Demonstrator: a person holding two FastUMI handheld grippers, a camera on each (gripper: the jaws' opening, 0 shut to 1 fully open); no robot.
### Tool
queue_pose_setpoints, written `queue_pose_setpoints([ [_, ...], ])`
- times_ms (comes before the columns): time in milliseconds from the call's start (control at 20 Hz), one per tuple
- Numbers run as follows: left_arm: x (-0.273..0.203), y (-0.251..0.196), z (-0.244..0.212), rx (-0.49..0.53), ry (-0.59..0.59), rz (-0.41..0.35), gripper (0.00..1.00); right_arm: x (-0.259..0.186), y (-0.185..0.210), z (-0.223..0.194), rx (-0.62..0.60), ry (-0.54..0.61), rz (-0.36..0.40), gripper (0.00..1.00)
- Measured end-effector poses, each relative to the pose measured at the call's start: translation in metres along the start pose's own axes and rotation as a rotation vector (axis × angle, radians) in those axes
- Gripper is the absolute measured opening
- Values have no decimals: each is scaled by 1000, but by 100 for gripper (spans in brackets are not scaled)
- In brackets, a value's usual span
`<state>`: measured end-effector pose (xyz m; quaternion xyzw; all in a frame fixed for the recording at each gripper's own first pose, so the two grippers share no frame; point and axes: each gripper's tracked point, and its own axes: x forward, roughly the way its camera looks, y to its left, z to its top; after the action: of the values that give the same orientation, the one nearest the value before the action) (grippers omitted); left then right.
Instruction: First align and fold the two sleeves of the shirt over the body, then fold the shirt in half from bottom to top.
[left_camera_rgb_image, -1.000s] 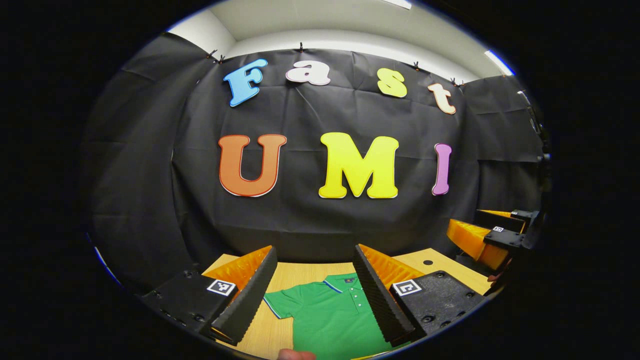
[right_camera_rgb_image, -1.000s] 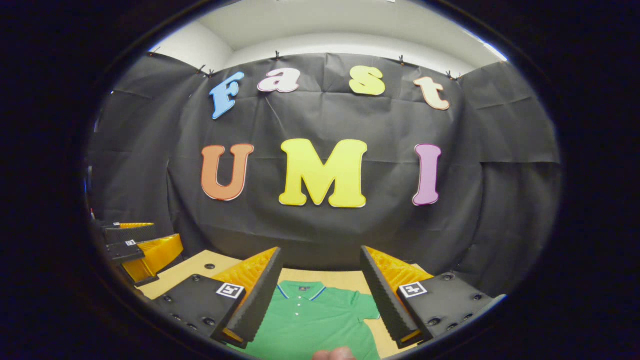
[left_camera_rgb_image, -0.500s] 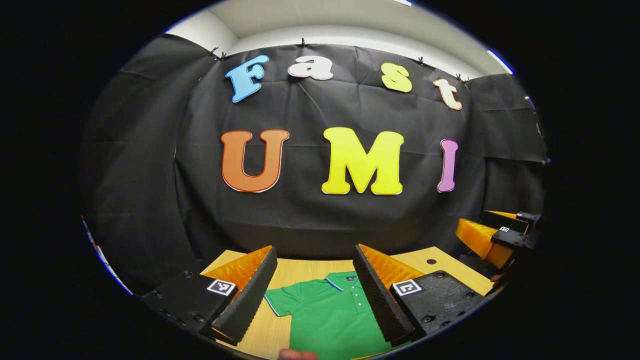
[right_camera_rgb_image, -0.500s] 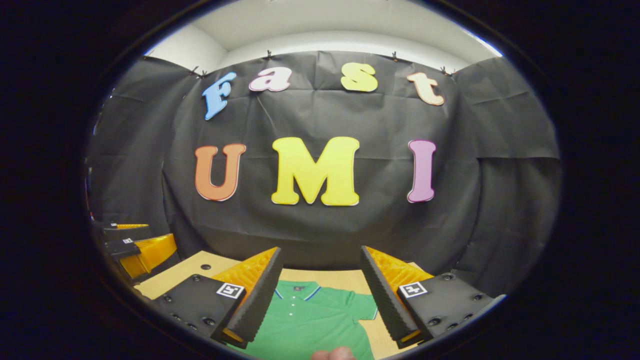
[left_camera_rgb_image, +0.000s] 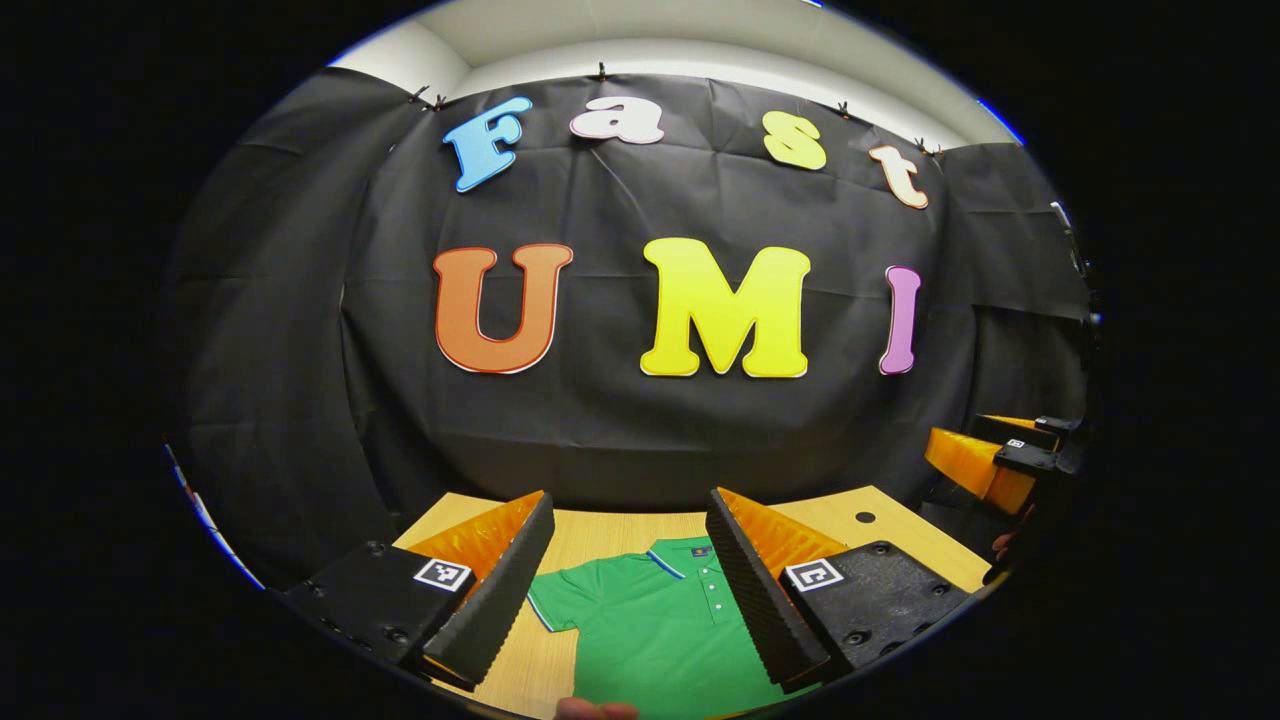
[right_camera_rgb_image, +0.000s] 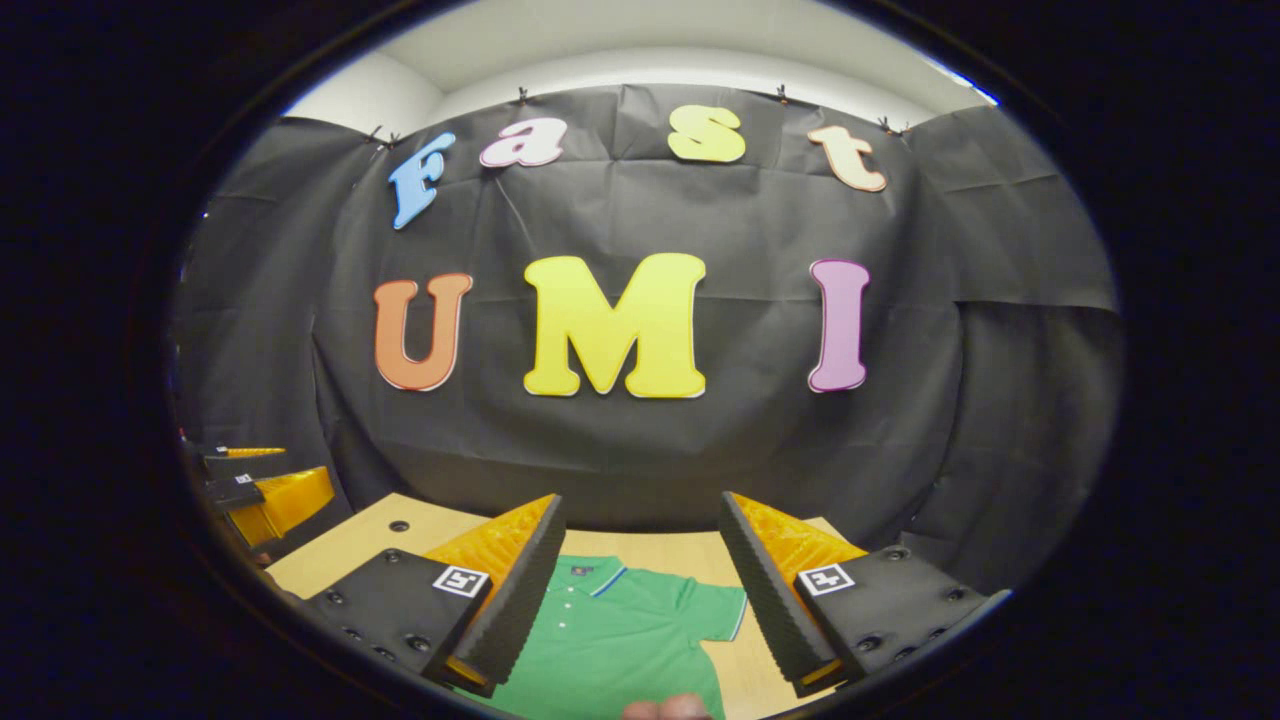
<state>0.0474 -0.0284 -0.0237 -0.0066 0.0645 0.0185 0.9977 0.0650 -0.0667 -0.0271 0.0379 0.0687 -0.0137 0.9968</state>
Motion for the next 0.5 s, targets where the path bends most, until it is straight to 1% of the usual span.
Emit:
queue_pose_setpoints([
  [50, 4, -2, -3, -5, 12, -7, 98, 9, -4, -6, 5, 30, 6, 96],
  [200, 15, -6, -19, -34, 64, -16, 98, 41, -29, -43, 52, 157, 2, 94],
  [300, 20, -4, -30, -46, 100, -9, 98, 69, -56, -77, 82, 257, -33, 94],
  [350, 23, -3, -35, -45, 116, -2, 100, 84, -71, -97, 104, 306, -57, 94],
  [400, 26, 0, -41, -41, 132, 10, 98, 104, -86, -119, 126, 354, -81, 96],
  [500, 31, 3, -51, -46, 167, 27, 99, 131, -113, -164, 147, 446, -132, 96],
])
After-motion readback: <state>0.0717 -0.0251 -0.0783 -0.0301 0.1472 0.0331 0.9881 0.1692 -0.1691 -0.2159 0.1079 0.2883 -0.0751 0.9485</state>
